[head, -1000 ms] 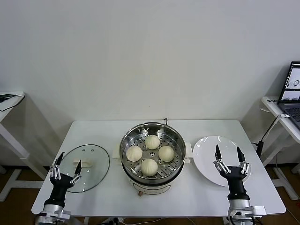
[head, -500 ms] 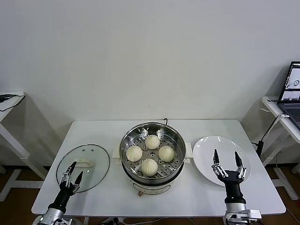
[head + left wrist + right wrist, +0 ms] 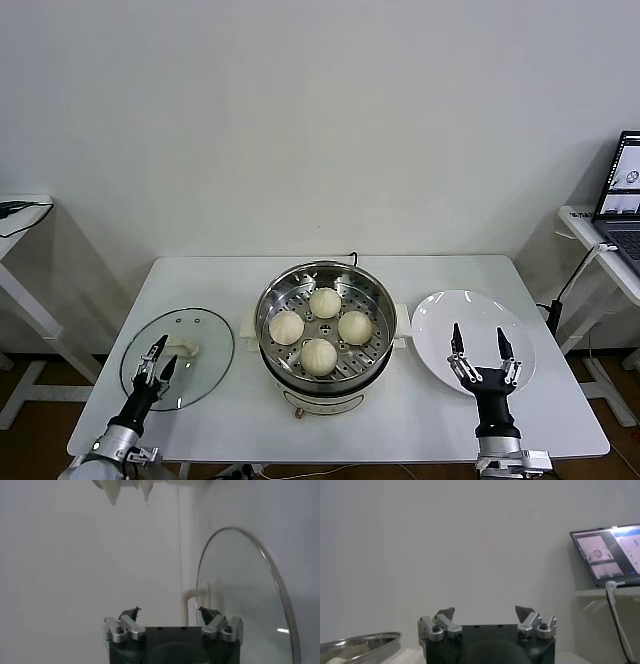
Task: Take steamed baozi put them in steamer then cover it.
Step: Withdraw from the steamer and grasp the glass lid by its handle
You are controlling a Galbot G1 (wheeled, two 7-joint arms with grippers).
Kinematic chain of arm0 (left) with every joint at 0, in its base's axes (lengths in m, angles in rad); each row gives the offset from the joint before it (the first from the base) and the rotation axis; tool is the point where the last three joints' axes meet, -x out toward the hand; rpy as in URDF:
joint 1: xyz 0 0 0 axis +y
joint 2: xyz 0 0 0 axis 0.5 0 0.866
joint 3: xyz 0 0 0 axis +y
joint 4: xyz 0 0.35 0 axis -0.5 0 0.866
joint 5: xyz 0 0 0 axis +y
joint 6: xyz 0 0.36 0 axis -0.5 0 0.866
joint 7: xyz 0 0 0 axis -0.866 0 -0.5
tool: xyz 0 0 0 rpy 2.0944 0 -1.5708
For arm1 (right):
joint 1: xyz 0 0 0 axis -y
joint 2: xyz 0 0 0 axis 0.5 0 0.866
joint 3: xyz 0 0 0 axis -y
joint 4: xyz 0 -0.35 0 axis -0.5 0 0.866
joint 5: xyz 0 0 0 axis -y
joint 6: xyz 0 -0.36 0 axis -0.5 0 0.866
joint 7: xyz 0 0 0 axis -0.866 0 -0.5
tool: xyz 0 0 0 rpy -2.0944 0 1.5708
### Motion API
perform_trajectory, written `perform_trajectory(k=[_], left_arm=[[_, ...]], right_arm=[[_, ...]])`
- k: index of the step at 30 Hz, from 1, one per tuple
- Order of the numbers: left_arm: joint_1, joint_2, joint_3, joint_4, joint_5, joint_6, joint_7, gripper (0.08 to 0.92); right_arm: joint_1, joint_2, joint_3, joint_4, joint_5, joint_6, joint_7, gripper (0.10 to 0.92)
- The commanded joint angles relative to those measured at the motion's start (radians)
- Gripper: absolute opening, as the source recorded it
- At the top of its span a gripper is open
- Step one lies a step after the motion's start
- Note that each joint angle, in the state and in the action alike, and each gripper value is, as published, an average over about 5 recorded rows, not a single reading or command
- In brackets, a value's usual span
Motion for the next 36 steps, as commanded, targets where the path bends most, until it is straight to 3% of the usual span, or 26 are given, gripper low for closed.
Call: perform_trajectory(k=[1,21,36], left_arm=[[-0.096,0.001,0.007,0.068,0.043,0.001,-0.016,0.823],[-0.174,0.000,0.020,0.153,0.049,0.014,-0.005,0.807],[-0.189,-0.005,0.020,0.231,0.085,-0.010,-0.022,0.393]], right_arm=[[-0.003,0.002,0.002,-0.010,-0.011,0.005,0.001,0.823],[0.003,0.002,-0.001,-0.045,-0.039,0.020,-0.001,0.823],[0.002,0.001,-0.003,-0.061,-0.053,0.030,0.000,0.823]])
